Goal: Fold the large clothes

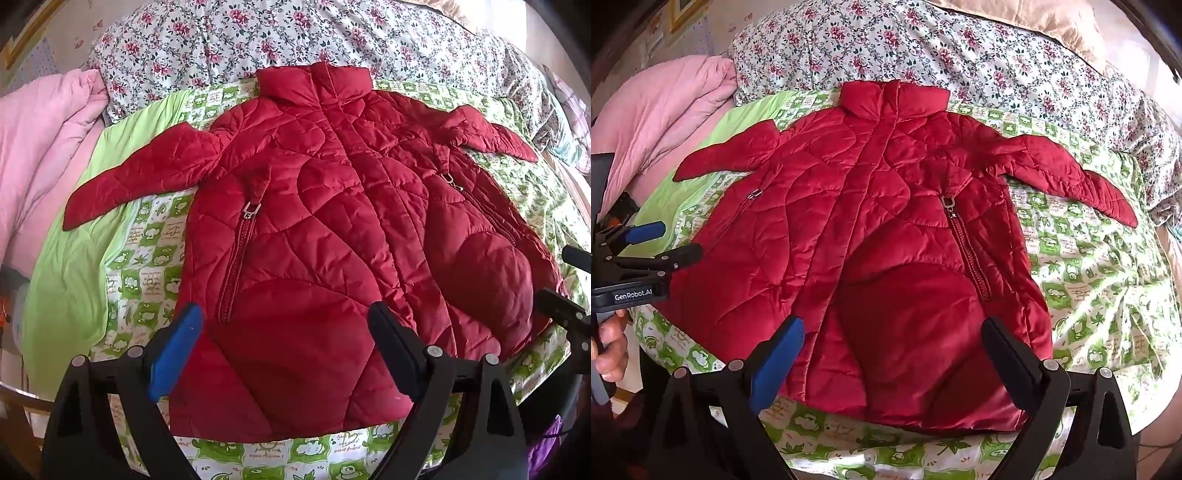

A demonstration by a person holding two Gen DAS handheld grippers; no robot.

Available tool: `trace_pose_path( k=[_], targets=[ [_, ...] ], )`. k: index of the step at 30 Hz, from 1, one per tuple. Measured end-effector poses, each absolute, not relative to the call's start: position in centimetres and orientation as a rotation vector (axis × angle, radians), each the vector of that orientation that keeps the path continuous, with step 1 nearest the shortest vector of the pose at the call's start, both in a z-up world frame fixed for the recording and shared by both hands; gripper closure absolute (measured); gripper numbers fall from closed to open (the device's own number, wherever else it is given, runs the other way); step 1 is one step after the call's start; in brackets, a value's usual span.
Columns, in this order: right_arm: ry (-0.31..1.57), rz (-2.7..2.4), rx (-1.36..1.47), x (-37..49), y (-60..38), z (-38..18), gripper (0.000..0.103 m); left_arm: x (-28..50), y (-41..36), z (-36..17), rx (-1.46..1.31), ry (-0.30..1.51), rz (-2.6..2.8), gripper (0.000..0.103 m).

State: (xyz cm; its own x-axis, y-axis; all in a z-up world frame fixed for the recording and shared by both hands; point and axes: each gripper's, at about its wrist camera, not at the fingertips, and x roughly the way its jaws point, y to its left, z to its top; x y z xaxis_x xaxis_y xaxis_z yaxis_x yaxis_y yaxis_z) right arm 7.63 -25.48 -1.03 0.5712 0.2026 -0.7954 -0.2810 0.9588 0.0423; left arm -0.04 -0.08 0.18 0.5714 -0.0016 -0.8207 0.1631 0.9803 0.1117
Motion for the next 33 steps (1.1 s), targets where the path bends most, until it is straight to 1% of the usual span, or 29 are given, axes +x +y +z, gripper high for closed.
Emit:
trace_pose_path(
  k=[33],
  targets=[
    [0.92,0.293,-0.078,7.76,-25.68,-0.35,0.006,-0.27,-0.76,1.09,0.164,0.966,-0.144,0.011]
  ],
)
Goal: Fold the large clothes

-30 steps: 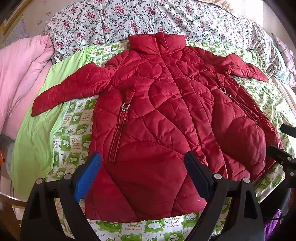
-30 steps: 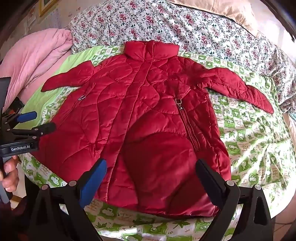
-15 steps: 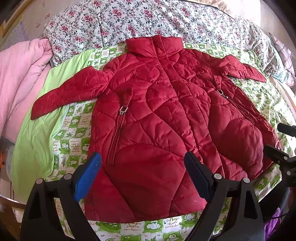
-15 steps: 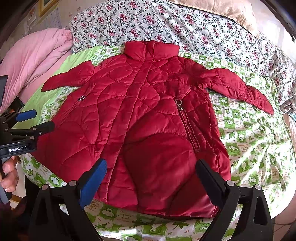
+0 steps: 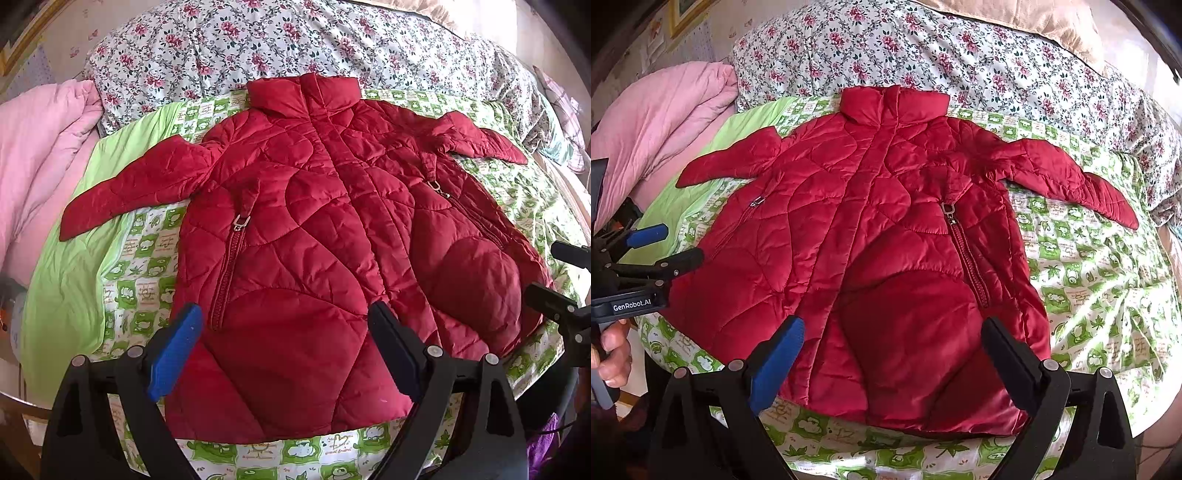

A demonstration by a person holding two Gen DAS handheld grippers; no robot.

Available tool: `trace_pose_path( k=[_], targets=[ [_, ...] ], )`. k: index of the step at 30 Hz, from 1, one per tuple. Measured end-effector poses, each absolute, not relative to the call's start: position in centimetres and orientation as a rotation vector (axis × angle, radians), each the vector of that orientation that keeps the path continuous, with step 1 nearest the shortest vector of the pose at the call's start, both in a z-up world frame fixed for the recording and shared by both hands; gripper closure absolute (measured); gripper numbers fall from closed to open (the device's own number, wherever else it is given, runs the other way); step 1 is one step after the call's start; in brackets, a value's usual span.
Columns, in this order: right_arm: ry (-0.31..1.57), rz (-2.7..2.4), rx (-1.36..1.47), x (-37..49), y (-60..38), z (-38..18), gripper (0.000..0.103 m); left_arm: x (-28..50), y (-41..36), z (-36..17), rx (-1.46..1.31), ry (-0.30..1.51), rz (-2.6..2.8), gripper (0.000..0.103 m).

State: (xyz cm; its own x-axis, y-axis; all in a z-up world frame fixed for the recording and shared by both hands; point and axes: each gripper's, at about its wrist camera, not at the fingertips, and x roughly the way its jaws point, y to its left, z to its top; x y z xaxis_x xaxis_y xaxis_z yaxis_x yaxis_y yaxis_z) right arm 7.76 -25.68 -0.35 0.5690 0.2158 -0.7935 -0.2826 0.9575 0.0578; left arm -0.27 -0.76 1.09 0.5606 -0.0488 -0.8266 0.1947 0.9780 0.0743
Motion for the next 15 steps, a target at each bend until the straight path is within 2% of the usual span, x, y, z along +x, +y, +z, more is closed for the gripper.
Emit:
trace_pose_path(
  k=[15],
  targets=[
    [0.9,0.301,-0.084,7.61,-25.72,0.04,0.006,-0.57,-0.7,1.18,0.175,0.944,-0.138,0.011]
  ],
)
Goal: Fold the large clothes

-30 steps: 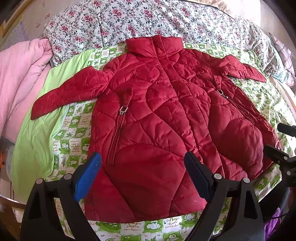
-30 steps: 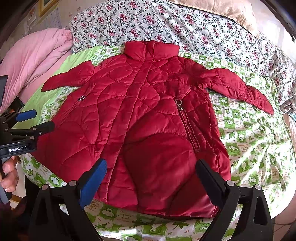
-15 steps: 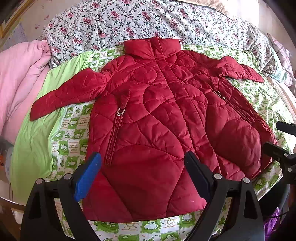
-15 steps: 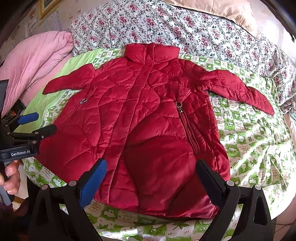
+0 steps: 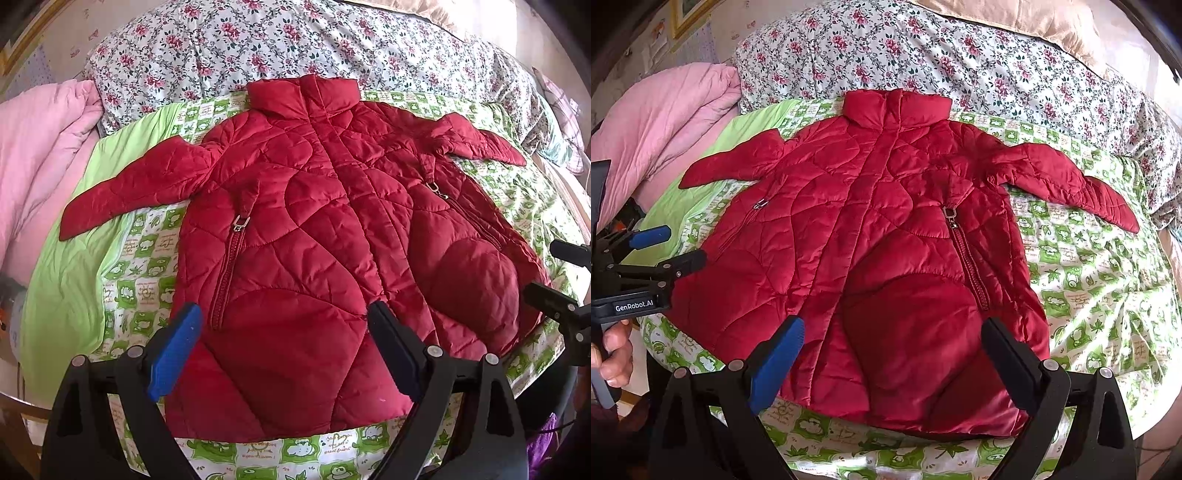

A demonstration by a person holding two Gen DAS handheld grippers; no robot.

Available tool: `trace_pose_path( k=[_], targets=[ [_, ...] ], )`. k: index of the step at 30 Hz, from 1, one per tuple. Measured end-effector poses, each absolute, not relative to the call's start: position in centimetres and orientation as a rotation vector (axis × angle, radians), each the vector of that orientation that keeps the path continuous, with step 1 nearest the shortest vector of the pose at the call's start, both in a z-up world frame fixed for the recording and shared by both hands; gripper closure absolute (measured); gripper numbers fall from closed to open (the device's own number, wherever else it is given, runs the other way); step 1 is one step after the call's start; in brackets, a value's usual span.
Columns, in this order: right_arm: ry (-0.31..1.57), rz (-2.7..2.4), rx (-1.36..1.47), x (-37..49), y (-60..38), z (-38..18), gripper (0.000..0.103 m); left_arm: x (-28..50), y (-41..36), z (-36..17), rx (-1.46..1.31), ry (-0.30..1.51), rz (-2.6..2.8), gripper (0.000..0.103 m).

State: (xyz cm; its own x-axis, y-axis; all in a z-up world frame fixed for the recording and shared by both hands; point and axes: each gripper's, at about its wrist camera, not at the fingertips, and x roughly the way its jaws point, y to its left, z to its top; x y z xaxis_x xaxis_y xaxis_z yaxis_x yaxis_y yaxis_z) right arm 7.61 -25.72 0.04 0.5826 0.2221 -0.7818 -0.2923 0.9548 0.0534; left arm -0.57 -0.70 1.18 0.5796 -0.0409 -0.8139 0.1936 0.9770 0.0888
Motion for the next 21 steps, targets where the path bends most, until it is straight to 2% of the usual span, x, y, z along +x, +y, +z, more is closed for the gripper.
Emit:
trace_pose_path(
  k=[21],
  targets=[
    [0.882,0.297,-0.049,8.9,-26.6,0.2,0.006,0.7,-0.8,1.1,0.173,0.938,-0.166,0.011]
  ],
)
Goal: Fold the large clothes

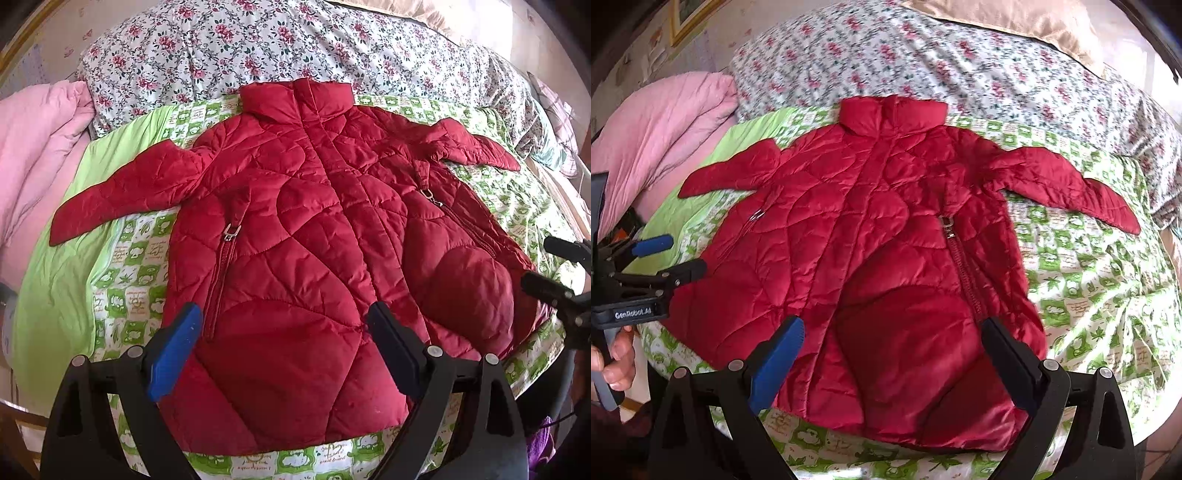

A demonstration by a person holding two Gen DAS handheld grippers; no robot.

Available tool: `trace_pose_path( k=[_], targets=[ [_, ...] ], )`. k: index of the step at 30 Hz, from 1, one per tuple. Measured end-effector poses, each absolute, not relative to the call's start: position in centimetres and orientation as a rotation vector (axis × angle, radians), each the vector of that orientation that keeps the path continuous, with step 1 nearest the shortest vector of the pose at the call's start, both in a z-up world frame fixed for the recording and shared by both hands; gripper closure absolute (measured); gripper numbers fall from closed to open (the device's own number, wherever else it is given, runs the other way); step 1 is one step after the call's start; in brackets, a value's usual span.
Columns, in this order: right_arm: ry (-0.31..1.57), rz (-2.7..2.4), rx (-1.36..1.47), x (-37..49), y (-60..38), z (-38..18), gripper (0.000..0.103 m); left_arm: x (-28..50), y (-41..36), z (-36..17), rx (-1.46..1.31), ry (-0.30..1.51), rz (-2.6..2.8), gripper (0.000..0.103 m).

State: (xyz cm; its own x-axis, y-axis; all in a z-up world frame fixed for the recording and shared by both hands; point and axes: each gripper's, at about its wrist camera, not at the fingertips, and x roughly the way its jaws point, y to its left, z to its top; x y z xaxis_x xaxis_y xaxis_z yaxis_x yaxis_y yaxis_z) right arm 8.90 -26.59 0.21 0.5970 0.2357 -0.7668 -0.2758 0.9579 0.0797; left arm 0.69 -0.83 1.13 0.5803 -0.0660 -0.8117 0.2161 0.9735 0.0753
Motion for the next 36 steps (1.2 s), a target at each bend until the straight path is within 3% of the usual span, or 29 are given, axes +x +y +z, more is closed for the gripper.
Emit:
trace_pose_path(
  k=[21,34,36],
  targets=[
    [0.819,0.22,0.112,17.1,-36.2,0.8,0.006,7.0,-0.4,1.2,0.144,0.943,-0.137,0.011],
    [0.8,-0.054,0.457,27.1,-54.3,-2.7,0.014,10.8,-2.3,-0.4,0.154,0.995,-0.164,0.011],
    [0.809,-0.076,0.528,28.8,-56.5,-4.0,0.021,11.3,-2.6,-0.7,0.156,1.004,-0.166,0.011]
  ],
)
